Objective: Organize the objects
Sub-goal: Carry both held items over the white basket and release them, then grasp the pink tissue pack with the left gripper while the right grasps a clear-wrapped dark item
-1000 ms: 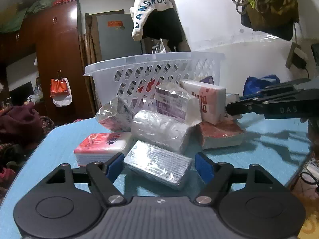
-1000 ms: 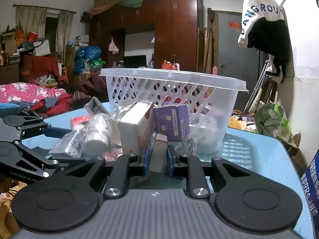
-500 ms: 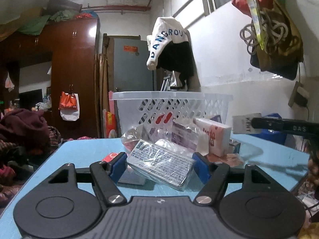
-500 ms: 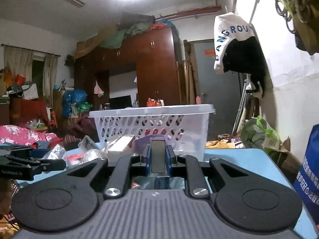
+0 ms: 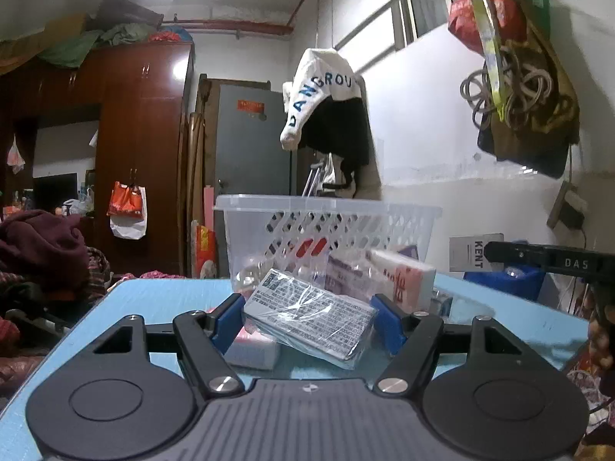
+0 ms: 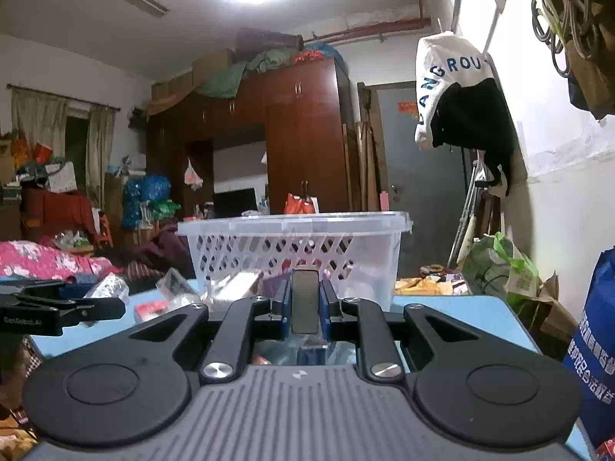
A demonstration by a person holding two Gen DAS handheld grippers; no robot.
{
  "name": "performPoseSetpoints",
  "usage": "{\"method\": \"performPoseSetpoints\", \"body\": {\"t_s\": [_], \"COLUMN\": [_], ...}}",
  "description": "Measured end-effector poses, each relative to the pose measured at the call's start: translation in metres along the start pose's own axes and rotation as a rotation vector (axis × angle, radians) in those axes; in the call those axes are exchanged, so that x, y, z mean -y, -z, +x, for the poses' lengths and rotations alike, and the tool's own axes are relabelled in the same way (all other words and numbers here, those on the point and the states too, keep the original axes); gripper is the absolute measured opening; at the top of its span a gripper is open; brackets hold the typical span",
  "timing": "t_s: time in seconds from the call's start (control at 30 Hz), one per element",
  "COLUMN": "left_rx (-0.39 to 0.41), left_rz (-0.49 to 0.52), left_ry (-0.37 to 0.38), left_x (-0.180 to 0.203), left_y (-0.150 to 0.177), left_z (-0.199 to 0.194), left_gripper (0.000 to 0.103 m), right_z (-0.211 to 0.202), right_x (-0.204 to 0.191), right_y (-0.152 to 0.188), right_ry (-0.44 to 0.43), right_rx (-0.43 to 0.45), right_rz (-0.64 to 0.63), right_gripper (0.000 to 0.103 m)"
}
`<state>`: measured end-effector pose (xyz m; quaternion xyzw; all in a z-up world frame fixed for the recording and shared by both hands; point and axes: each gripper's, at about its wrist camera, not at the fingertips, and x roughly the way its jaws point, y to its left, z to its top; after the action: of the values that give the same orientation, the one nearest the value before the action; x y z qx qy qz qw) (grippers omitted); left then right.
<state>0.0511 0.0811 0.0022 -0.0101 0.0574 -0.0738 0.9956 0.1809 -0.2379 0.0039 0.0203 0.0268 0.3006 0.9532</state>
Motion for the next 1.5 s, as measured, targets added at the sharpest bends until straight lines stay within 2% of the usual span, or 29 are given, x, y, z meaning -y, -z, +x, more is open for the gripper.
{"method": "performPoseSetpoints", "body": {"t_s": [0.13,0.23,0.33,0.4,0.47,0.53,0.67,0.7,0.73,0.8,0.9,0.97,1.07,1.13,1.17,1.23,1.37,1.4,1.43,1.5], "left_rx": [0.052,0.102,0.098,0.043,-0.035,-0.106,-0.185,-0.196,-0.204,-0.182,-0.11,-0.076,-0.146,-0.247,-0.286,-0.34,-0.38,-0.394,-0.42,-0.433], "left_rz": [-0.009,-0.006,-0.038,-0.084,-0.107,-0.123,-0.146,-0.139,-0.134,-0.134,-0.103,-0.062,-0.021,-0.034,-0.047,-0.05,-0.005,0.011,0.027,0.037], "left_ry": [-0.014,-0.008,0.009,0.014,-0.011,-0.02,0.009,0.012,-0.001,-0.01,-0.025,-0.041,-0.066,-0.095,-0.08,-0.059,-0.05,-0.054,-0.066,-0.081], "left_x": [-0.002,-0.003,-0.008,-0.015,-0.02,-0.025,-0.03,-0.031,-0.031,-0.034,-0.036,-0.036,-0.043,-0.053,-0.059,-0.065,-0.06,-0.057,-0.054,-0.053], "left_y": [-0.017,-0.056,-0.101,-0.129,-0.144,-0.146,-0.135,-0.132,-0.129,-0.124,-0.113,-0.098,-0.069,-0.053,-0.046,-0.038,-0.036,-0.034,-0.033,-0.032], "left_z": [-0.002,0.008,0.038,0.073,0.111,0.14,0.173,0.176,0.177,0.163,0.119,0.089,0.068,0.068,0.07,0.077,0.089,0.093,0.098,0.099], "left_gripper": [0.074,0.074,0.074,0.074,0.074,0.074,0.077,0.081,0.089,0.092,0.095,0.101,0.101,0.101,0.1,0.099,0.099,0.099,0.099,0.098], "right_z": [0.0,0.013,0.045,0.075,0.102,0.124,0.141,0.139,0.136,0.123,0.088,0.074,0.069,0.08,0.082,0.089,0.098,0.1,0.103,0.102], "right_x": [-0.001,-0.004,-0.004,-0.002,0.001,0.003,0.008,0.009,0.01,0.011,0.006,0.01,0.017,0.023,0.024,0.024,0.021,0.019,0.017,0.013], "right_y": [-0.017,-0.043,-0.075,-0.092,-0.101,-0.103,-0.097,-0.096,-0.095,-0.093,-0.08,-0.065,-0.037,-0.023,-0.018,-0.013,-0.008,-0.006,-0.003,-0.001], "right_ry": [-0.021,-0.032,-0.039,-0.014,0.008,0.011,0.018,0.012,0.007,0.018,0.035,0.045,0.068,0.063,0.064,0.052,0.012,0.019,0.033,0.047], "right_rx": [0.019,0.031,0.014,-0.03,-0.088,-0.153,-0.202,-0.199,-0.202,-0.209,-0.163,-0.173,-0.276,-0.388,-0.415,-0.437,-0.459,-0.467,-0.486,-0.5], "right_rz": [-0.007,-0.045,-0.056,-0.059,-0.068,-0.068,-0.075,-0.064,-0.05,-0.03,-0.092,-0.099,-0.097,-0.075,-0.06,-0.051,-0.029,-0.034,-0.041,-0.06], "right_gripper": [0.017,0.017,0.017,0.017,0.017,0.017,0.019,0.033,0.065,0.103,0.103,0.103,0.103,0.103,0.102,0.095,0.09,0.086,0.076,0.064]}}
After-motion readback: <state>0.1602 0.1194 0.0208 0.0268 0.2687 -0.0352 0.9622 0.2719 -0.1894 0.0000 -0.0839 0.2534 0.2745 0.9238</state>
